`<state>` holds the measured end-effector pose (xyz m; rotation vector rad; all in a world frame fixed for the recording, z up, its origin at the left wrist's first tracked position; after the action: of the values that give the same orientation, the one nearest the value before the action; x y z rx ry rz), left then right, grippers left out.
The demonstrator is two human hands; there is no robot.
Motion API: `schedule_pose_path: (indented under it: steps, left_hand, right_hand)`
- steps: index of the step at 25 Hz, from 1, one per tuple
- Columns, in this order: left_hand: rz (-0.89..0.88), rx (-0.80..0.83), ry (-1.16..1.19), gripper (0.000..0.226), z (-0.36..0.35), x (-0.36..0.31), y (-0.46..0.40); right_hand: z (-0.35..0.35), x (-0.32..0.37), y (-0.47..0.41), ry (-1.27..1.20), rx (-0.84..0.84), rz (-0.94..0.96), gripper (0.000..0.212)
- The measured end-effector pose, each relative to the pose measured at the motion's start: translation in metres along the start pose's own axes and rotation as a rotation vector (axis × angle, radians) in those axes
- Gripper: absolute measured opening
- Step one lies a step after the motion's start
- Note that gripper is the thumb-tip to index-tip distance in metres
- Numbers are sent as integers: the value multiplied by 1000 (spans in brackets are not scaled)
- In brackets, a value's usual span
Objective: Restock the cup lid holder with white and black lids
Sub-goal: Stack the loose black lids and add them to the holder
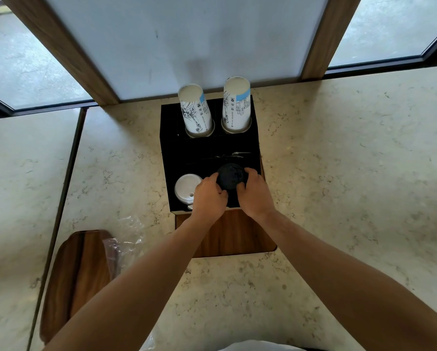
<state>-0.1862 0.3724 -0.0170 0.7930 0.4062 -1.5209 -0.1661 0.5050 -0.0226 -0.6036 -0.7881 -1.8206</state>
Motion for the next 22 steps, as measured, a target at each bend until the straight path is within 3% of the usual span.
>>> schedule_pose_path:
  steps: [8, 14, 22]
  left_hand:
    - [-10, -43, 37, 40, 1, 1, 3]
    - [44, -15, 97, 48, -1, 3, 1]
    - [84, -22, 117, 56, 5, 8, 6]
  right_hand:
    - [-1, -4, 11, 76, -37, 9, 46]
    - [6, -2, 11, 86, 30, 36, 54]
    - [15, 5, 14, 104, 43, -12, 45]
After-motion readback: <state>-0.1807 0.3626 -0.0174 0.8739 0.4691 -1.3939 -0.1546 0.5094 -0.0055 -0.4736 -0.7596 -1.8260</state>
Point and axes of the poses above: each hand's wrist, its own y-axis away from the middle knuckle, its own z-axis out of the back of the hand, x = y × z, the point moved 2 cm from there along -y, towards the middle knuckle, and after that the axes turned 3 degrees about y, right-handed, at the moved point
